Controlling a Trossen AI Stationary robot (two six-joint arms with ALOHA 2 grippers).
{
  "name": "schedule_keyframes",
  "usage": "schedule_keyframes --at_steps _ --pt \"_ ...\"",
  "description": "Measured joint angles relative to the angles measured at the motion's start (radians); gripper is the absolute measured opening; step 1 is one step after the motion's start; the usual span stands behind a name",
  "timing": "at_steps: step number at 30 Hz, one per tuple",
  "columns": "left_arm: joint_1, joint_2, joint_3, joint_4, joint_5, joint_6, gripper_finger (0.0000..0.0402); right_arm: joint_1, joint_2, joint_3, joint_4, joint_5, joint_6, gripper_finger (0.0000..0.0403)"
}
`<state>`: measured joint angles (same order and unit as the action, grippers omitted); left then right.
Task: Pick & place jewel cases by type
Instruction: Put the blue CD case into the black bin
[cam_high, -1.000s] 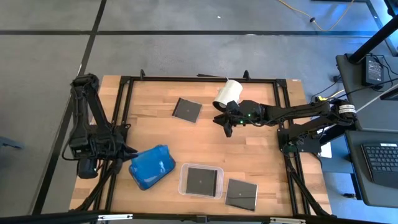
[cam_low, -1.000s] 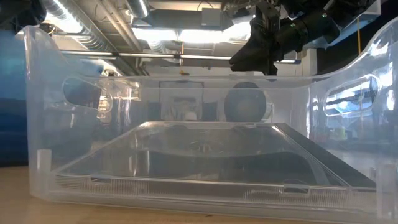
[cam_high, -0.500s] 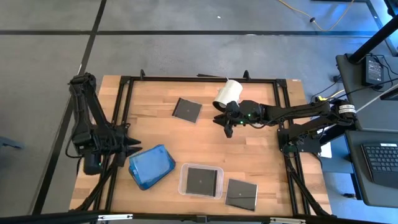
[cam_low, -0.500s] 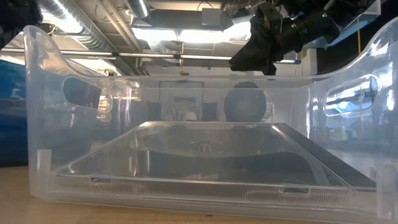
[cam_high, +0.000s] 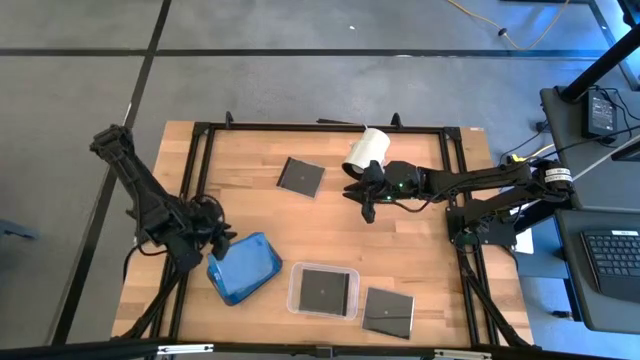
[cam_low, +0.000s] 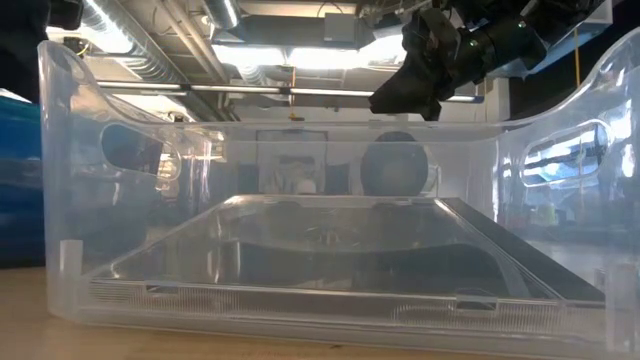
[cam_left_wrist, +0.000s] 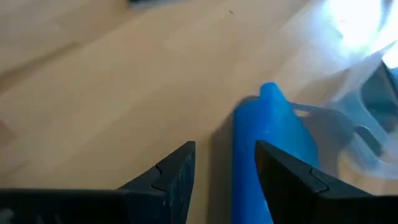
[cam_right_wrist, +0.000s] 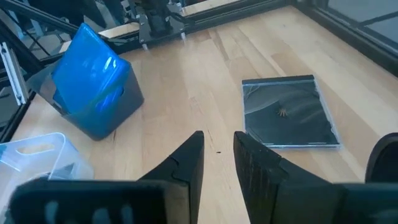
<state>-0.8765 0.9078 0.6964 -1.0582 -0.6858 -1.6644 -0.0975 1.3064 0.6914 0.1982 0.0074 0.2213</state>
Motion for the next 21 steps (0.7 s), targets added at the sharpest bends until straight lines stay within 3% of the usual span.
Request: schedule_keyframes --at_steps 5,13,21 --pt "0.023 0.012 0.0 0.065 0.099 0.062 0.0163 0.0 0.0 0.0 -0.005 0.0 -0.024 0.0091" --pt "0.024 0.018 0.0 -0.017 0.106 -0.038 0.0164 0.0 0.001 0.0 -0.007 0.0 -0.044 0.0091" --pt "0.014 0.082 0.0 0.012 0.342 -0.074 0.0162 0.0 0.034 0.001 -0.007 0.0 -0.044 0.0091"
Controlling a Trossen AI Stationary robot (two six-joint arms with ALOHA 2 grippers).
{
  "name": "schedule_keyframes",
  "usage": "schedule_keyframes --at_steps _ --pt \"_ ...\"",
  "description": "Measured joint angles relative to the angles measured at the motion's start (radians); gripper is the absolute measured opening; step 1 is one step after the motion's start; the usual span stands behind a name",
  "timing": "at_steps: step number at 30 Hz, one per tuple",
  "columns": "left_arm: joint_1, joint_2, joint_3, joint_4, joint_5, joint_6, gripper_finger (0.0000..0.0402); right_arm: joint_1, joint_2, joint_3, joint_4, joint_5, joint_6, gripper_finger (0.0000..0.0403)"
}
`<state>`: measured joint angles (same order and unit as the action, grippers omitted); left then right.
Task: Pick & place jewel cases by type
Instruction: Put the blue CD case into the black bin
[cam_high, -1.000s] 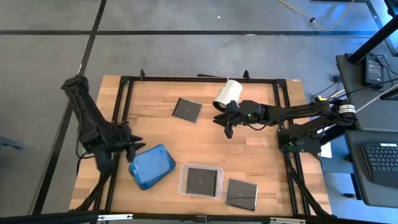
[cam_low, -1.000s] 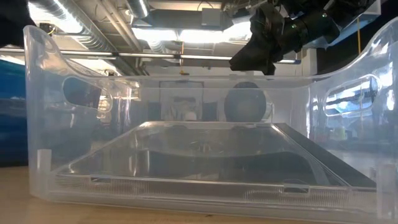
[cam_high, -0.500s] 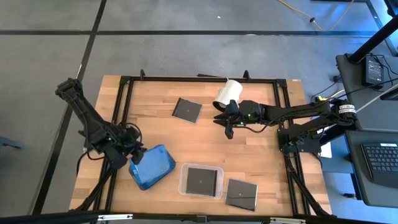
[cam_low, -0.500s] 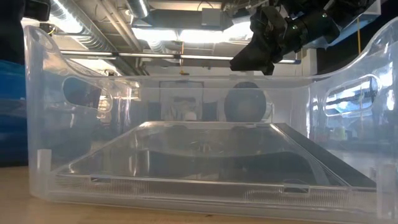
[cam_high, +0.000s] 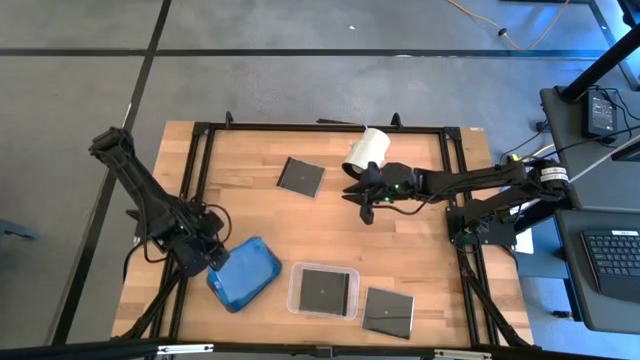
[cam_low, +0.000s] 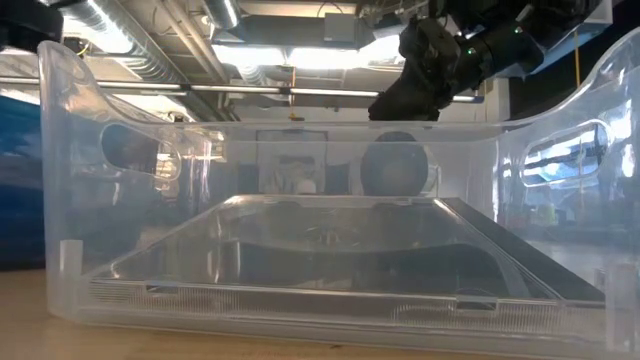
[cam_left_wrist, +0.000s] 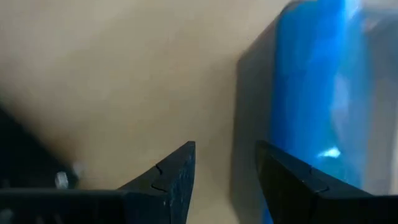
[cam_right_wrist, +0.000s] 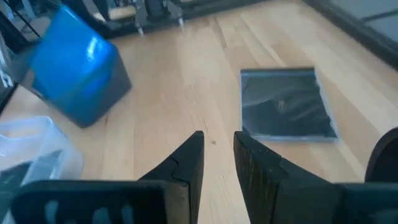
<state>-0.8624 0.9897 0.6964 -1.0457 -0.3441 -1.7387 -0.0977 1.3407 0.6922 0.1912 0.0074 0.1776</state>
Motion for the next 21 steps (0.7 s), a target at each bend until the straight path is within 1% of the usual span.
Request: schedule_keyframes --at_steps 4,6,11,15,19,21 --pt "-0.012 0.026 0.0 0.03 0.083 -0.04 0.0164 0.0 0.043 0.0 0.0 0.0 0.0 0.0091" --pt "-0.019 0.026 0.0 0.022 0.077 -0.044 0.0164 0.0 0.067 0.0 0.002 0.0 0.0 0.0091" --pt "-0.026 -0.023 0.0 0.017 -0.039 -0.036 0.0162 0.0 0.106 0.0 0.036 0.0 0.0 0.0091" --pt "-0.026 -0.092 0.0 0.034 -0.104 -0.055 0.0164 0.0 0.107 0.0 0.036 0.001 0.0 0.0091" --pt "-0.026 -0.151 0.0 0.037 -0.199 -0.025 0.0162 0.0 0.107 0.0 0.034 0.001 -0.001 0.0091" --pt "-0.026 -0.167 0.0 0.041 -0.22 -0.001 0.0161 0.0 0.107 0.0 0.031 0.0 -0.001 0.0091"
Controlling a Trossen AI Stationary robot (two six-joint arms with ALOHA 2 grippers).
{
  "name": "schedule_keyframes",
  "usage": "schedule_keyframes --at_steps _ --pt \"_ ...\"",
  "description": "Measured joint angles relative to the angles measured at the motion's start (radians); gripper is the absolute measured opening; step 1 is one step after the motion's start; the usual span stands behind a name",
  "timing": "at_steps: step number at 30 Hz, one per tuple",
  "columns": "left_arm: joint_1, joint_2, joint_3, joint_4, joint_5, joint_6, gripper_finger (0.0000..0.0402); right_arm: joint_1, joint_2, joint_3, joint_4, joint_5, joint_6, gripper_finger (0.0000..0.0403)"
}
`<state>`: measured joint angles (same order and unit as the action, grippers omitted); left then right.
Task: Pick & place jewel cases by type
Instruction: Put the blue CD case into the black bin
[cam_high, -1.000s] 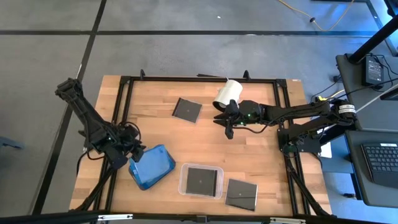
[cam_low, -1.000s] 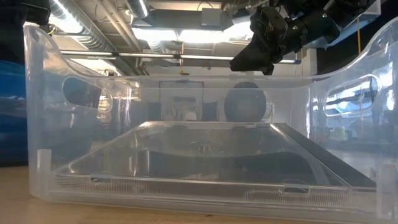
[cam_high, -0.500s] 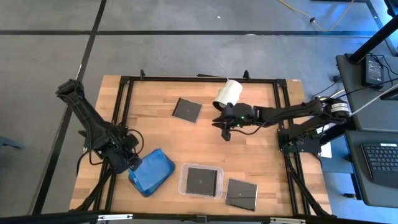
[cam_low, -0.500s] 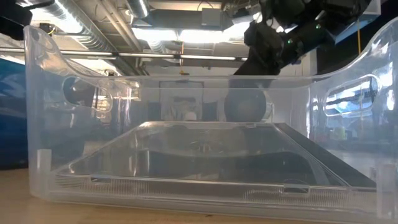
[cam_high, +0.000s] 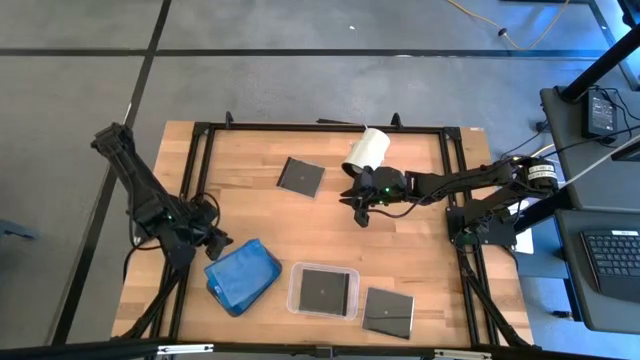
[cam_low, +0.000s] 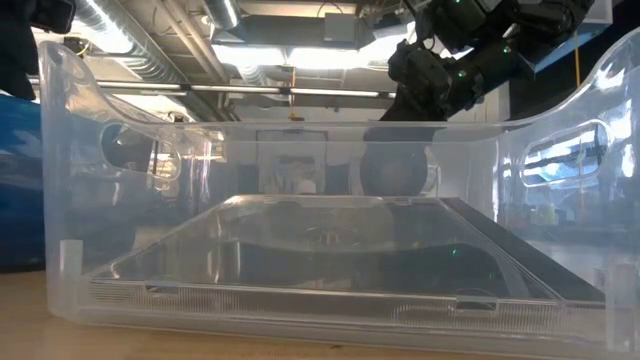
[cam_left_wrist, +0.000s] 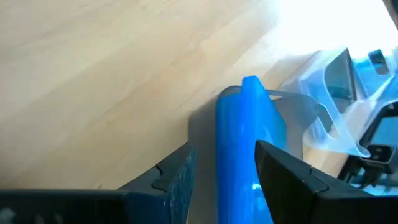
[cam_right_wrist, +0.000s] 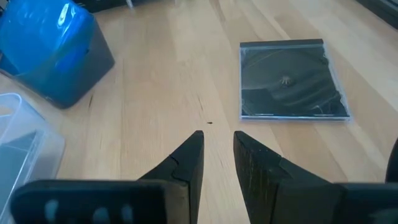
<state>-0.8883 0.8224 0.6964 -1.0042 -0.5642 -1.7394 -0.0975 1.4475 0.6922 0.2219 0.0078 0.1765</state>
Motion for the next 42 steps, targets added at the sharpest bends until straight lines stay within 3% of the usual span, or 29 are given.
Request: schedule_keyframes --at_steps 10,25,42 --pt "0.0 0.0 0.0 0.025 -0.005 -0.002 0.016 0.0 0.0 0.0 -0.003 0.0 -0.002 0.0091" --pt "0.0 0.119 0.0 0.117 0.097 -0.018 0.015 0.0 0.0 -0.001 -0.003 -0.001 -0.002 0.0091" --pt "0.0 0.129 0.0 0.158 0.192 -0.02 0.0076 0.0 -0.001 -0.001 -0.004 -0.001 -0.002 0.0091"
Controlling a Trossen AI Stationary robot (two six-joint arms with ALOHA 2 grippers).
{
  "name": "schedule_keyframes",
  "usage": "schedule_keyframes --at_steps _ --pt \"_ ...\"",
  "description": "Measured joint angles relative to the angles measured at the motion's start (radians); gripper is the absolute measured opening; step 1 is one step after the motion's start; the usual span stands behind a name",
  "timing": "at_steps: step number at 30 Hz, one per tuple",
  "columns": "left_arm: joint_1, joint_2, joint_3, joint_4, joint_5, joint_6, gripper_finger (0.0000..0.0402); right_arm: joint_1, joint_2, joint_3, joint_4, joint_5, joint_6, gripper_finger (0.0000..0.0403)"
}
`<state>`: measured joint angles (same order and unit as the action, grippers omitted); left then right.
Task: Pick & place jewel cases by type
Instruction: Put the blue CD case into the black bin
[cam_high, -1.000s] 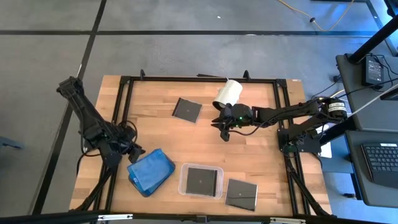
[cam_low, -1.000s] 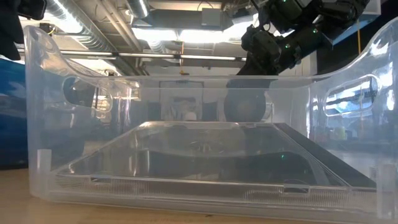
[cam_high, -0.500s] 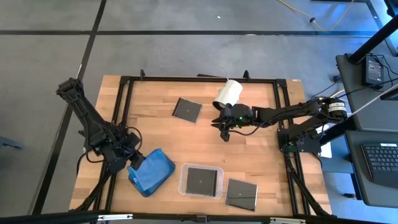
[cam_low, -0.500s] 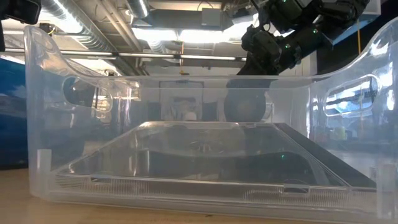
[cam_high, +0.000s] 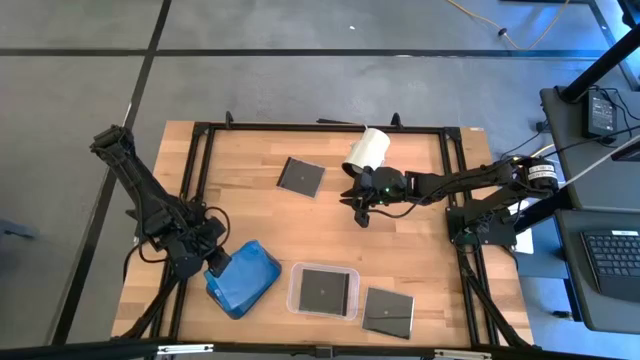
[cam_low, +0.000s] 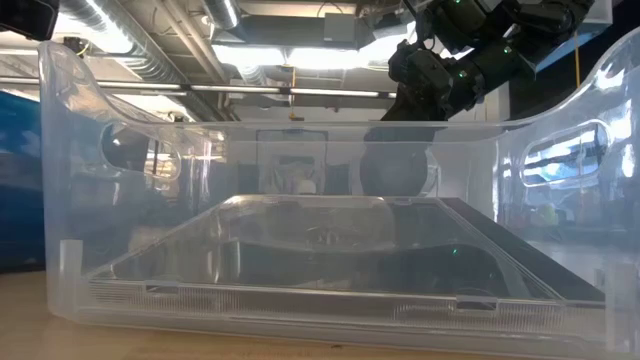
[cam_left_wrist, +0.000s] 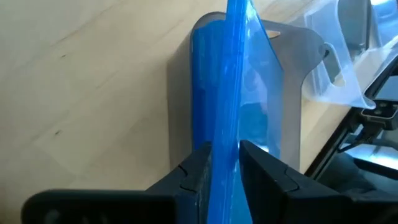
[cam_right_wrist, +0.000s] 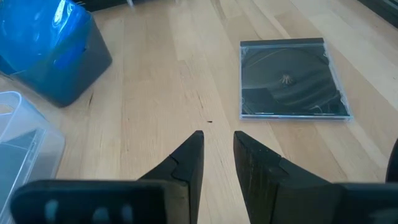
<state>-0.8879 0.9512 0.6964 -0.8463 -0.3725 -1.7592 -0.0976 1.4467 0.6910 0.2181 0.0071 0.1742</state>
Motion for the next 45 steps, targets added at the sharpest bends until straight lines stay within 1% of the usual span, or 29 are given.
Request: schedule_keyframes --at_steps 10,14,19,25,31,34,37,39,42,45 --pt "0.0 0.001 0.0 0.002 0.001 0.077 0.0069 0.0 0.0 0.0 0.0 0.0 0.0 0.0091" --pt "0.0 -0.007 0.0 0.003 -0.003 0.08 0.0043 0.0 0.0 0.0 0.0 0.0 0.0 0.0091" --pt "0.0 -0.034 0.0 0.005 -0.051 0.071 0.0005 0.0 0.0 0.0 -0.003 0.0 0.0 0.0091" --pt "0.0 -0.042 0.0 -0.007 -0.048 0.071 0.0003 0.0 0.0 0.0 -0.007 0.0 0.0 0.0091" --pt "0.0 -0.047 0.0 -0.086 -0.134 0.063 0.0003 0.0 0.0 0.0 -0.007 0.0 0.0 0.0091" --pt "0.0 -0.047 0.0 -0.092 -0.162 0.104 0.0003 0.0 0.0 0.0 -0.007 0.0 0.0 0.0091" --pt "0.0 -0.046 0.0 -0.093 -0.195 0.093 0.0012 0.0 0.0 0.0 -0.007 0.0 0.0 0.0091" --pt "0.0 -0.047 0.0 -0.093 -0.209 0.077 0.0028 0.0 0.0 0.0 -0.007 0.0 0.0 0.0091" --pt "0.0 -0.046 0.0 -0.092 -0.208 0.074 0.0066 0.0 0.0 0.0 -0.007 0.0 0.0 0.0091" --pt "0.0 -0.046 0.0 -0.092 -0.205 0.094 0.0118 0.0 0.0 0.0 -0.011 0.0 0.0 0.0091"
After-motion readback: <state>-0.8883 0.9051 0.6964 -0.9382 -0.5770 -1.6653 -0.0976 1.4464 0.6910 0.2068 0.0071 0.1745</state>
